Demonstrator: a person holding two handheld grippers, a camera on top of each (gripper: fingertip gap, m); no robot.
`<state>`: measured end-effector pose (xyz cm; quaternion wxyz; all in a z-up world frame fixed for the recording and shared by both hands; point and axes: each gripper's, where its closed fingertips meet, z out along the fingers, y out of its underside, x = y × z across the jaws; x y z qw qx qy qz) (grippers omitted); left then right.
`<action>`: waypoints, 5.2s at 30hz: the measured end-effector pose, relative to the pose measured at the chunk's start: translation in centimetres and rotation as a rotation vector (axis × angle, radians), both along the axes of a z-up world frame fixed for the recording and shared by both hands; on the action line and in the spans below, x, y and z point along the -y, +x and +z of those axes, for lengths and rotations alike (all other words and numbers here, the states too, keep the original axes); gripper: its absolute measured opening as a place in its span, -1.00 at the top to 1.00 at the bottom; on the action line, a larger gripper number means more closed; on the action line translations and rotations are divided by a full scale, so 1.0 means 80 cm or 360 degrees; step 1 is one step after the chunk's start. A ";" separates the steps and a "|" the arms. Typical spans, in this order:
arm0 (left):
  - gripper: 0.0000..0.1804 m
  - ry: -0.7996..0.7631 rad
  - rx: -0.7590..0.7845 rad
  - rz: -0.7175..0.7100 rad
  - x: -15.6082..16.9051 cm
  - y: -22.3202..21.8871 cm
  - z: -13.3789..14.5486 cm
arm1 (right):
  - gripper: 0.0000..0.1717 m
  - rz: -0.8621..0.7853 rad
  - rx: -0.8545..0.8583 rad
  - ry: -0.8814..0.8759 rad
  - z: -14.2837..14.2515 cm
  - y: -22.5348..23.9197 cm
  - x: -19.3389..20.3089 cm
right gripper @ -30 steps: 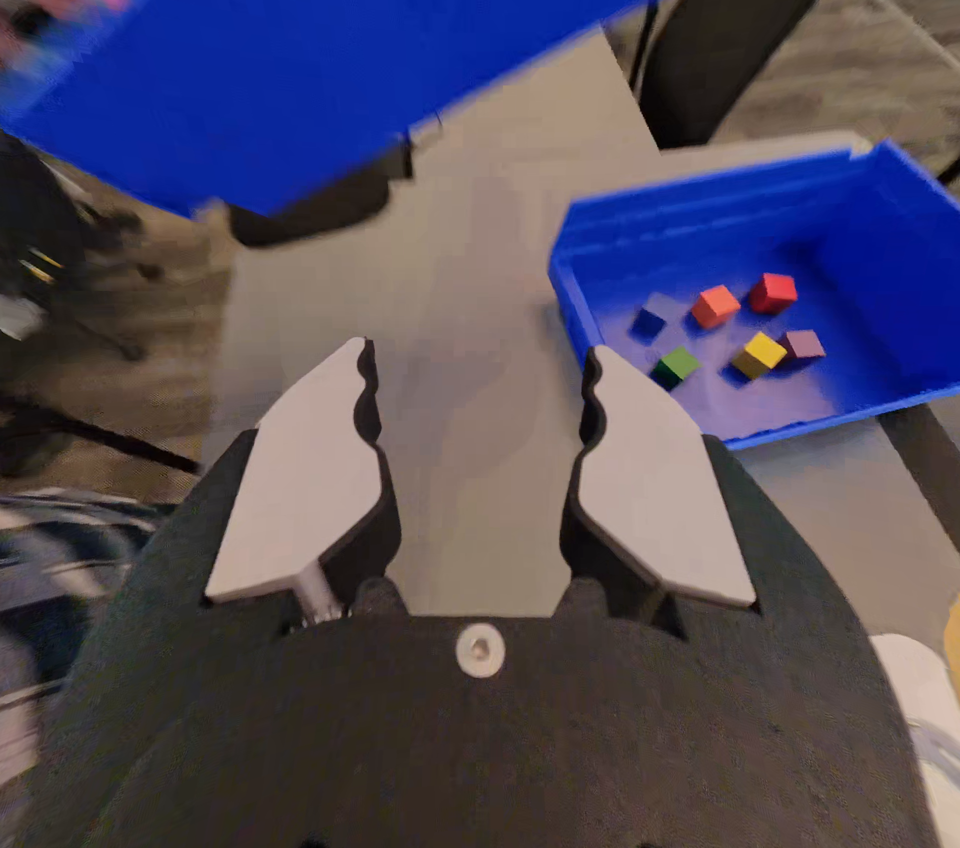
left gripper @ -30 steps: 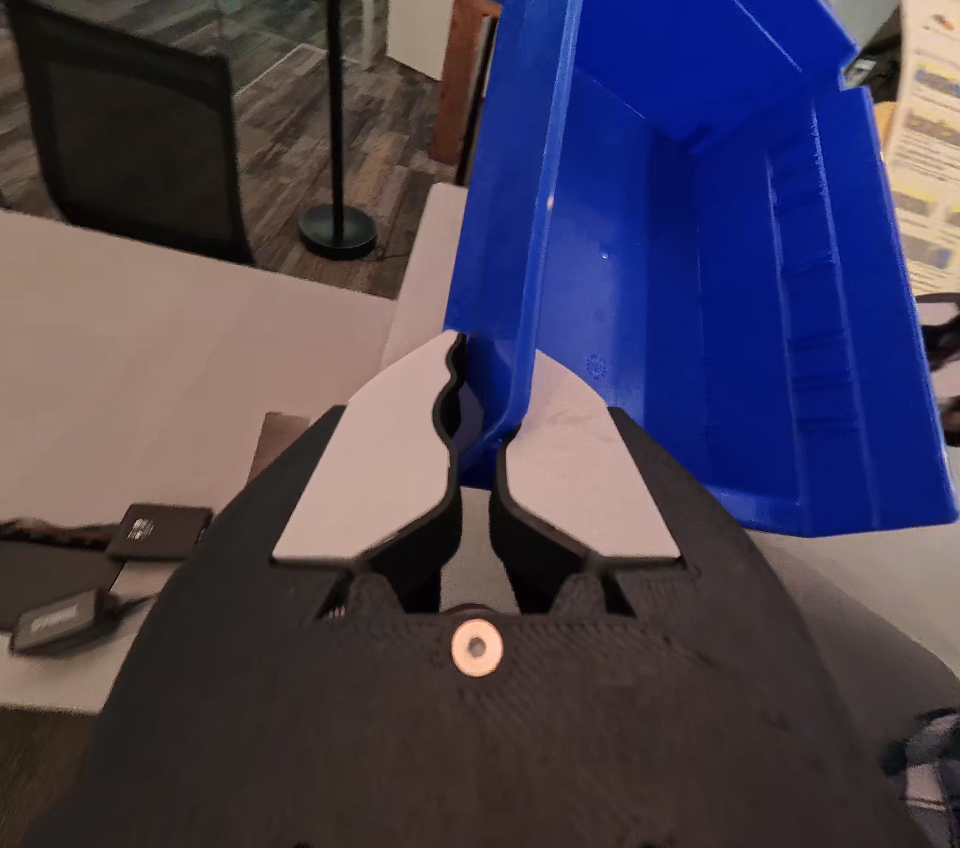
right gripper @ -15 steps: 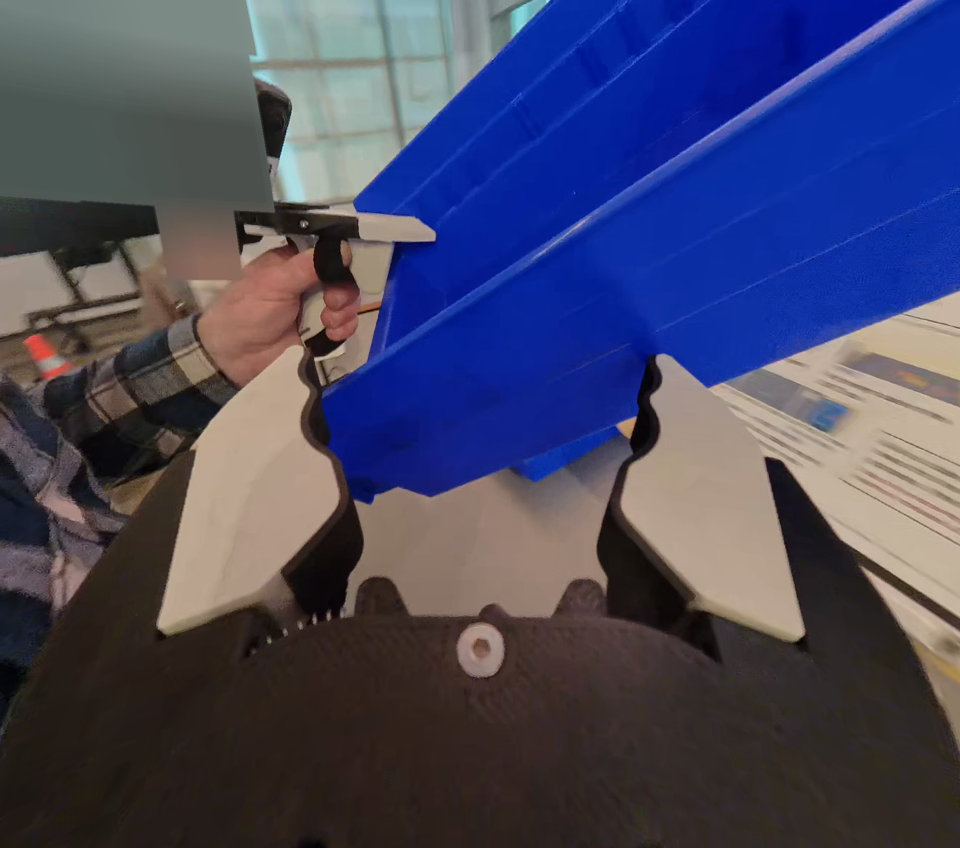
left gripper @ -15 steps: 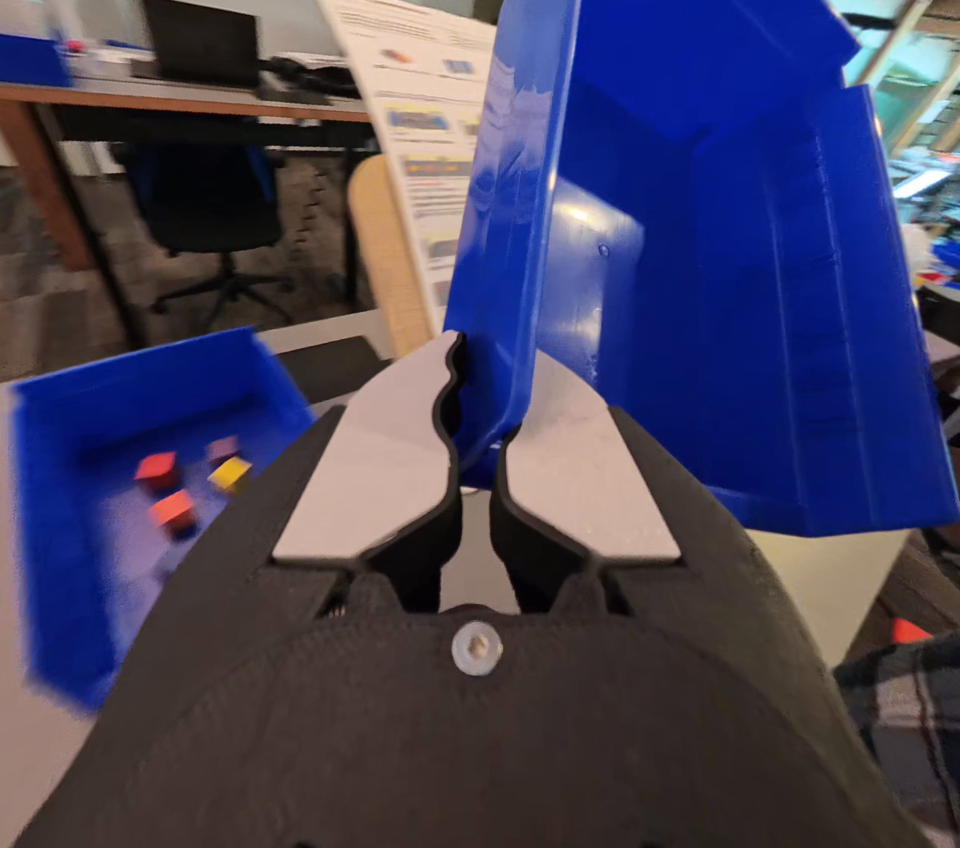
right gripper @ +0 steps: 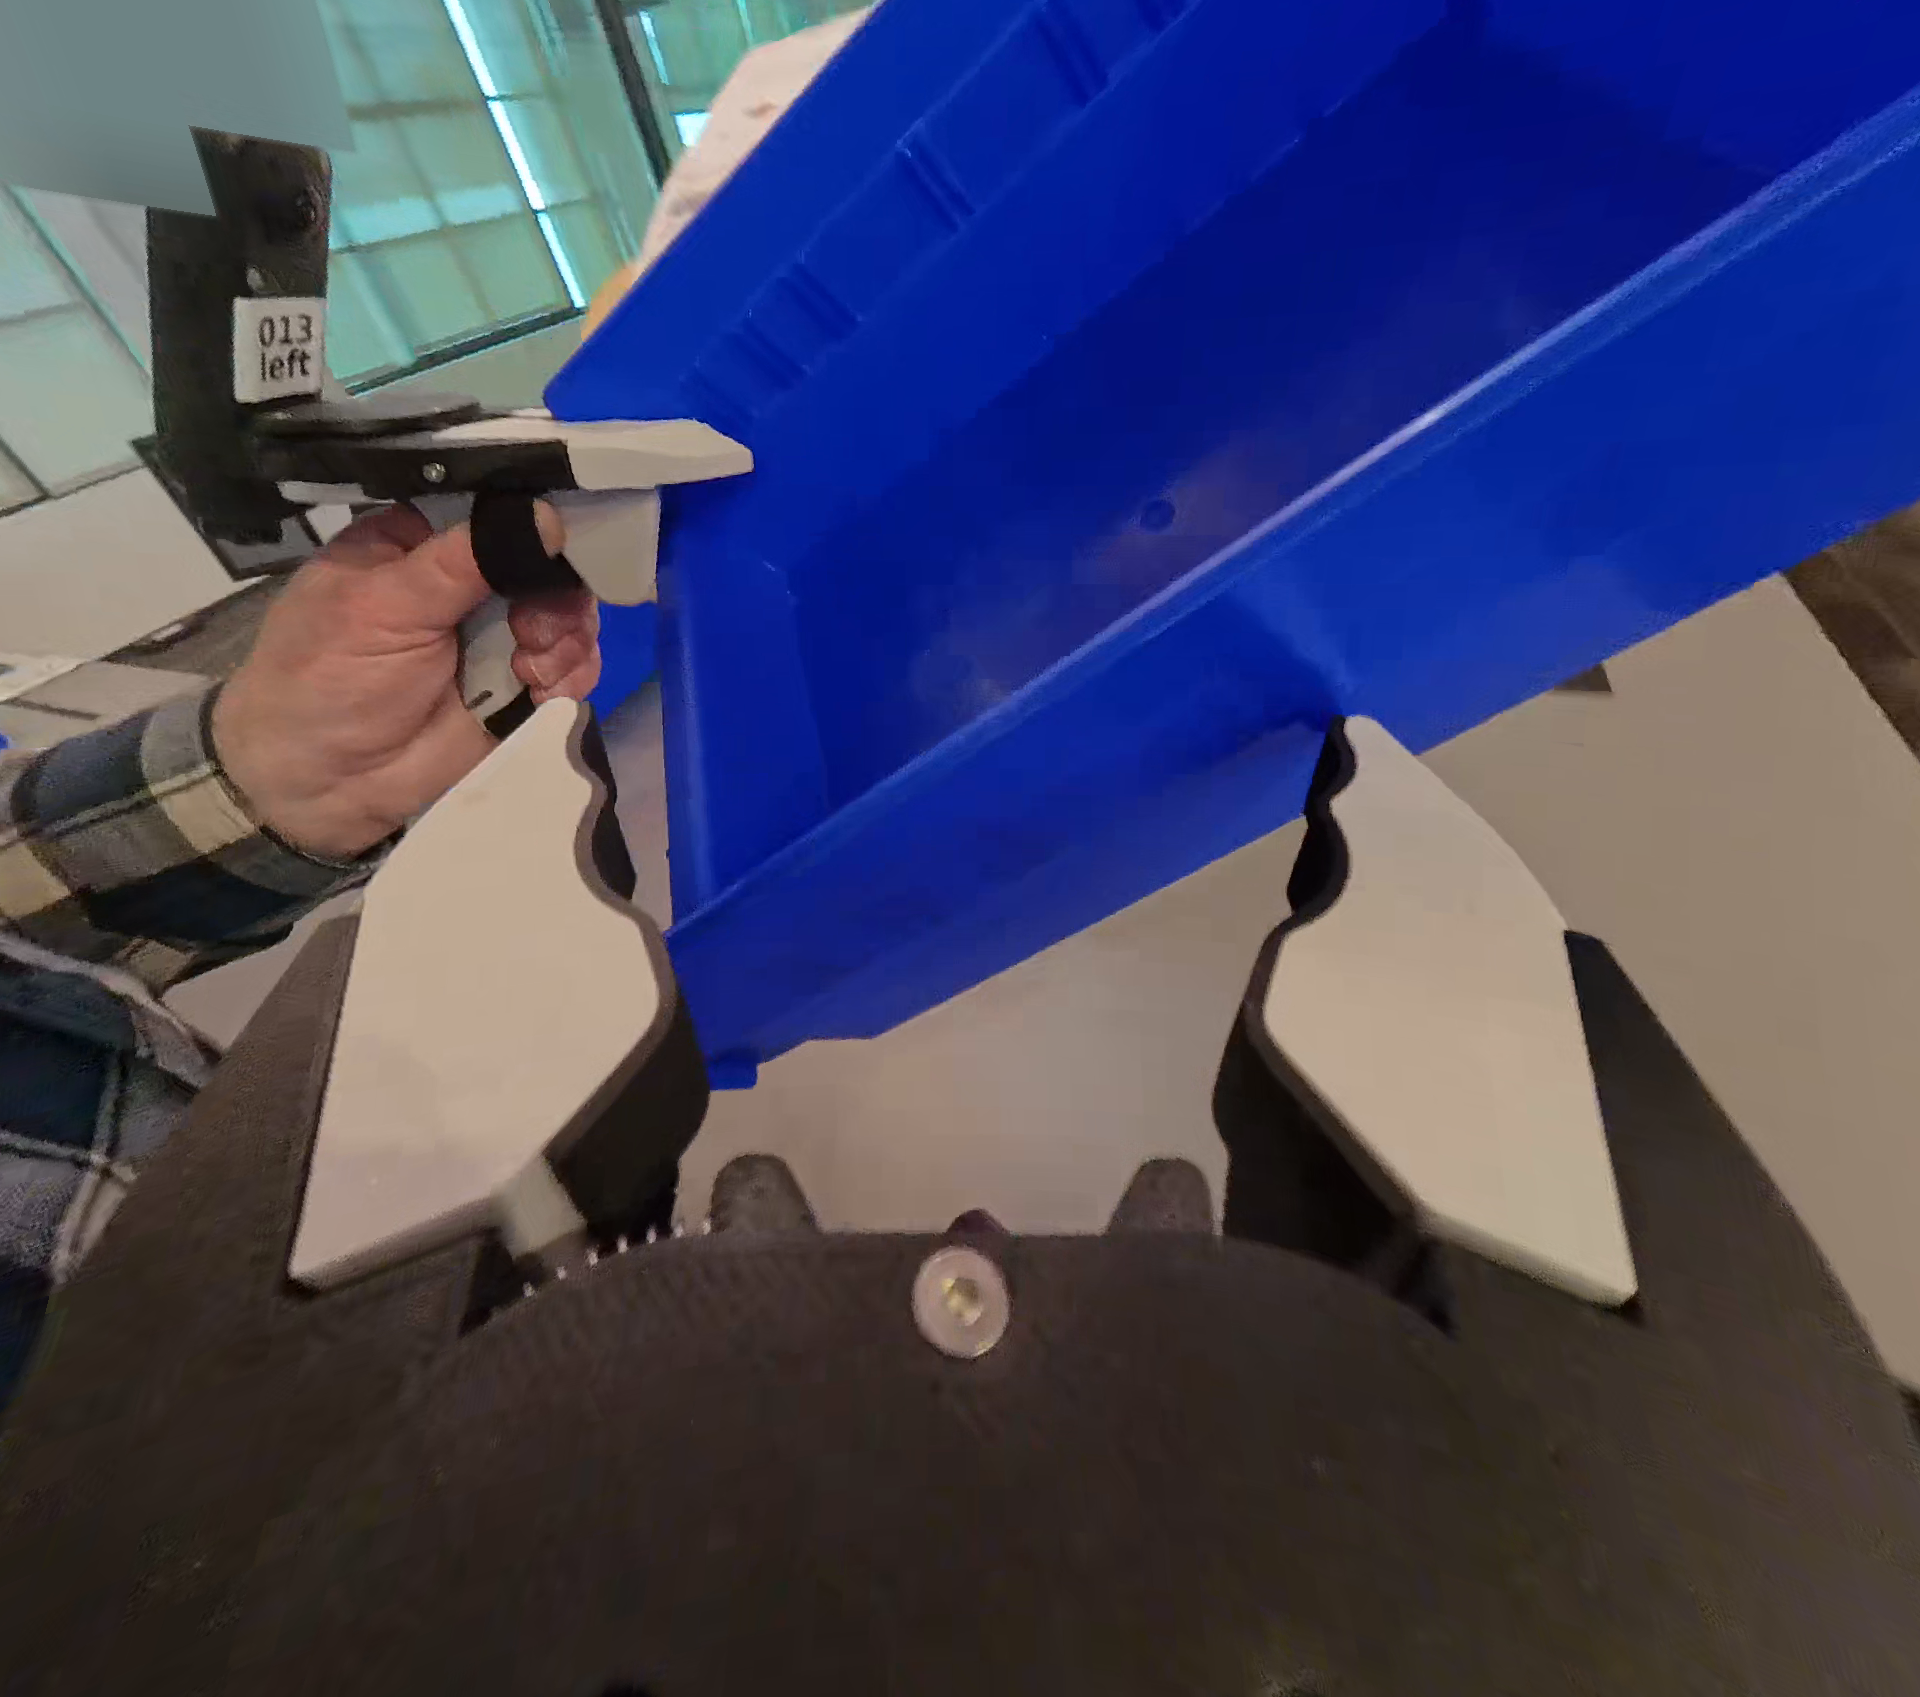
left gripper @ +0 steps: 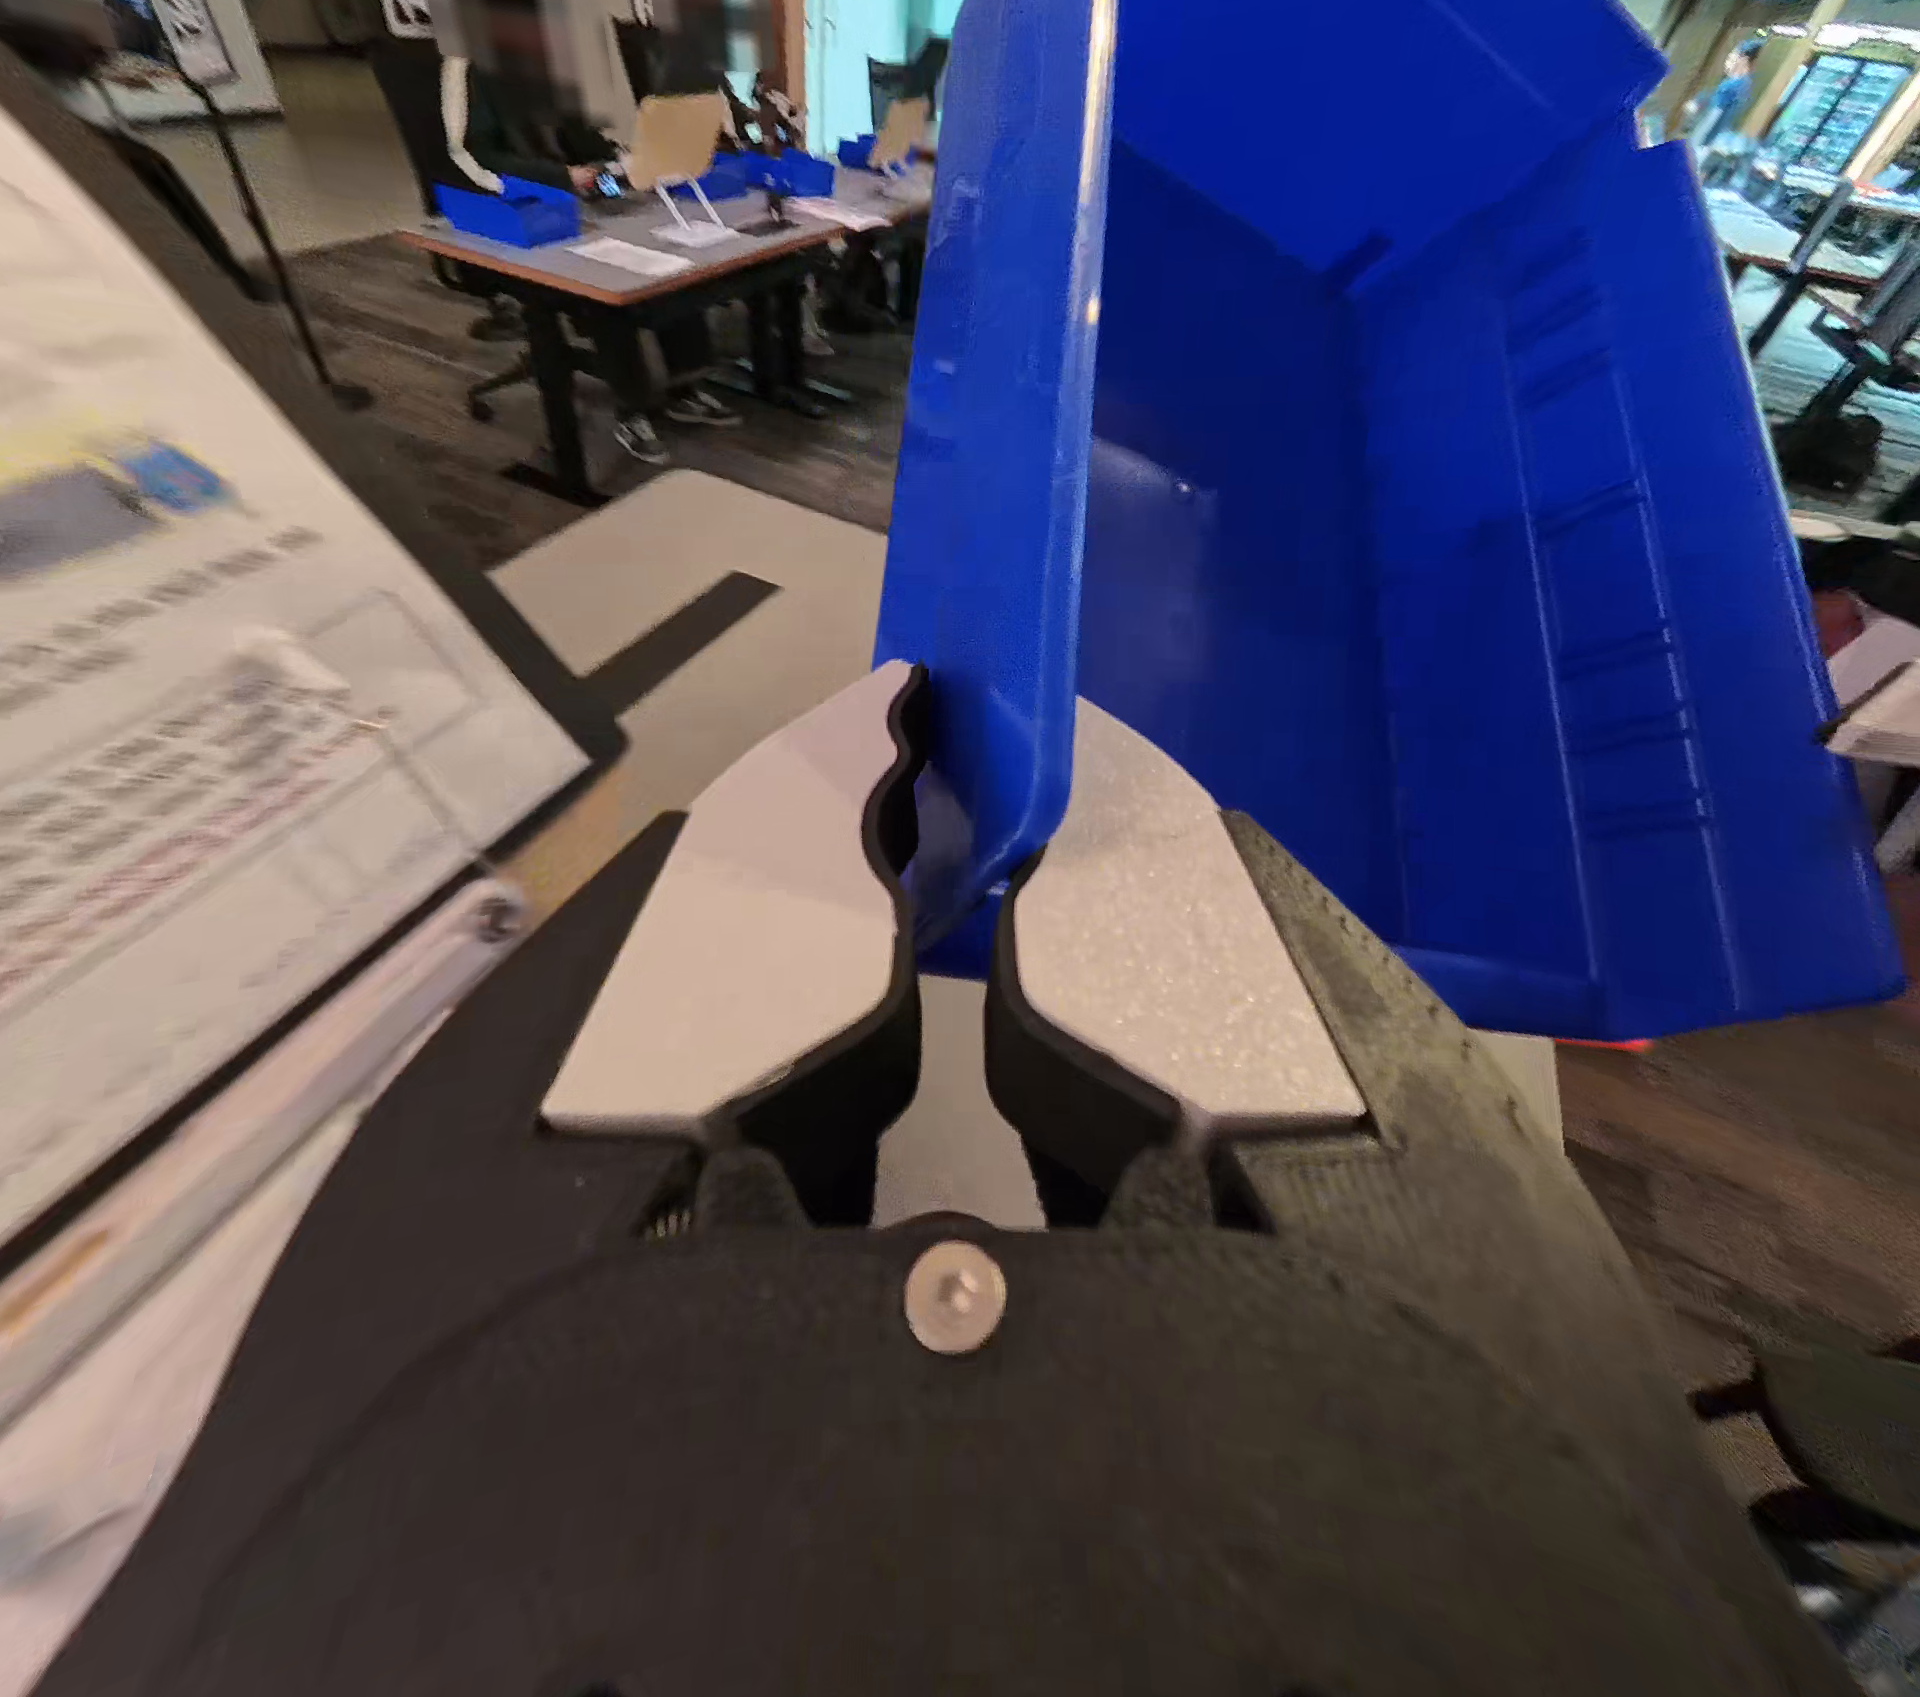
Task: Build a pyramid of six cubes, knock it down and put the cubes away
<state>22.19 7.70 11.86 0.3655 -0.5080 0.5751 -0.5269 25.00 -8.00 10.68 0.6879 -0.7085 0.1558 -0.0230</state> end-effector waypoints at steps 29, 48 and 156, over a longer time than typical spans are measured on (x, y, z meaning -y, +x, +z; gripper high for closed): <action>0.70 -0.0582 -0.0782 0.0120 0.013 -0.008 -0.289 | -0.34 0.0348 -0.0711 -0.0619 -0.216 0.048 -0.019; 0.48 -0.0492 -0.0945 -0.0114 0.081 0.012 -0.289 | 0.66 -0.0067 -0.0295 -0.1131 -0.262 0.123 0.023; 0.42 0.0021 -0.0548 0.1331 -0.505 -0.434 -0.173 | 0.31 0.0940 0.0205 -0.1152 -0.335 -0.182 -0.284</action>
